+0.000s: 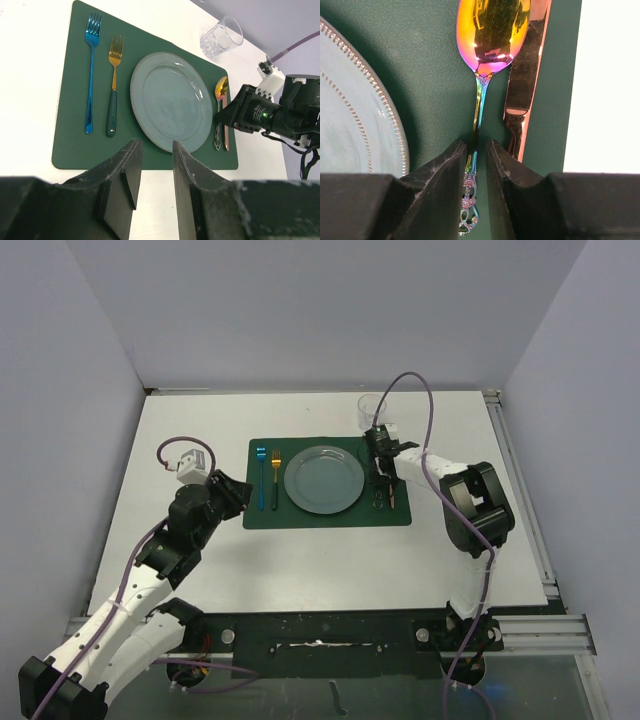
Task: Set the dinner table for one person
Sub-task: Adjust the spoon at the center of the board.
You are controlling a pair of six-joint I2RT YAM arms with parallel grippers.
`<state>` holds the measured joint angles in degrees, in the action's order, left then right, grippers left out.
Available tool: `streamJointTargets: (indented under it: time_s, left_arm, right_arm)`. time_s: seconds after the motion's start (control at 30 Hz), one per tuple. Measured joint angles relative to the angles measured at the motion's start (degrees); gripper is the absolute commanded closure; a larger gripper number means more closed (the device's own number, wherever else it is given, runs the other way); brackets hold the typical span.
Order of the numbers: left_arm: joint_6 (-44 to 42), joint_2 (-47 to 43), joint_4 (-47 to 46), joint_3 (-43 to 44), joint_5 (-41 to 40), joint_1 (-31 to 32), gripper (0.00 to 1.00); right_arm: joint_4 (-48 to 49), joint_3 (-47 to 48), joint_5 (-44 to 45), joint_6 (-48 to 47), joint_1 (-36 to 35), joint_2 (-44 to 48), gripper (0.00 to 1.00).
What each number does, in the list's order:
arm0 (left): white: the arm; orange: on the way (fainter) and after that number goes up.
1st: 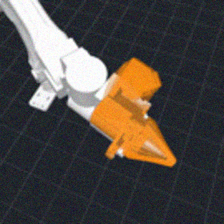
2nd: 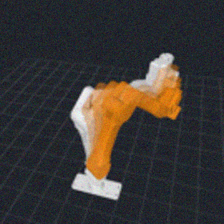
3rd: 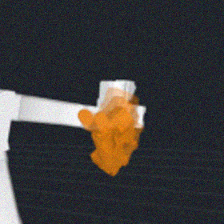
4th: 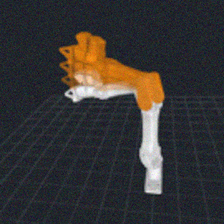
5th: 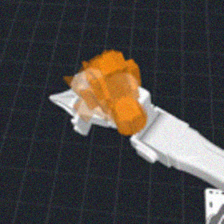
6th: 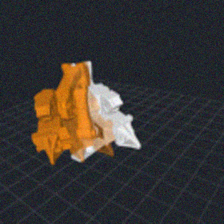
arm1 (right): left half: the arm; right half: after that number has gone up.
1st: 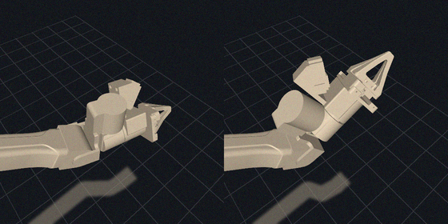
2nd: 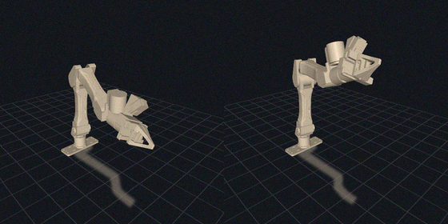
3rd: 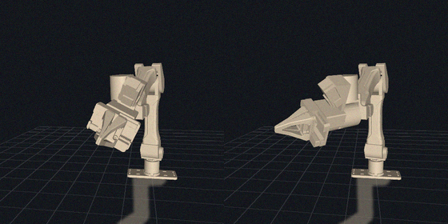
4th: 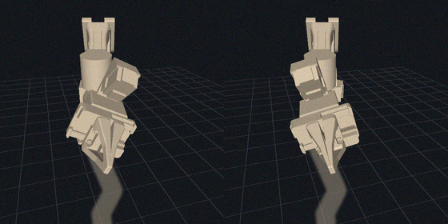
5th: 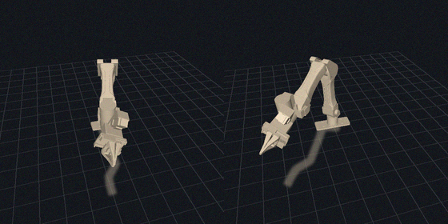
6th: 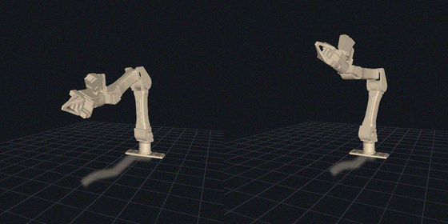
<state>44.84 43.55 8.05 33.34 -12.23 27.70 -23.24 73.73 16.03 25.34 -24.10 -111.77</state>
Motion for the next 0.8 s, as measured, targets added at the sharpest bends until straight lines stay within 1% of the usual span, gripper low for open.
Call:
streamJointTargets:
  time_s: [0.07,0.17,0.37,0.8]
  left_arm:
    - [0.0,0.0,0.02,0.0,-0.02,0.0,0.7]
    - [0.0,0.0,0.02,0.0,-0.02,0.0,0.7]
    - [0.0,0.0,0.04,0.0,-0.02,-0.02,0.7]
    - [0.02,0.22,-0.2,0.0,0.04,-0.02,0.7]
  right_arm:
    - [0.11,0.04,-0.02,0.0,0.0,-0.15,0.8]
    - [0.11,0.35,-0.11,-0.02,-0.11,-0.42,0.88]
    - [0.04,1.03,-0.2,-0.02,-0.37,-0.92,1.0]
    - [0.07,1.03,-0.24,-0.07,-0.37,-0.9,1.0]
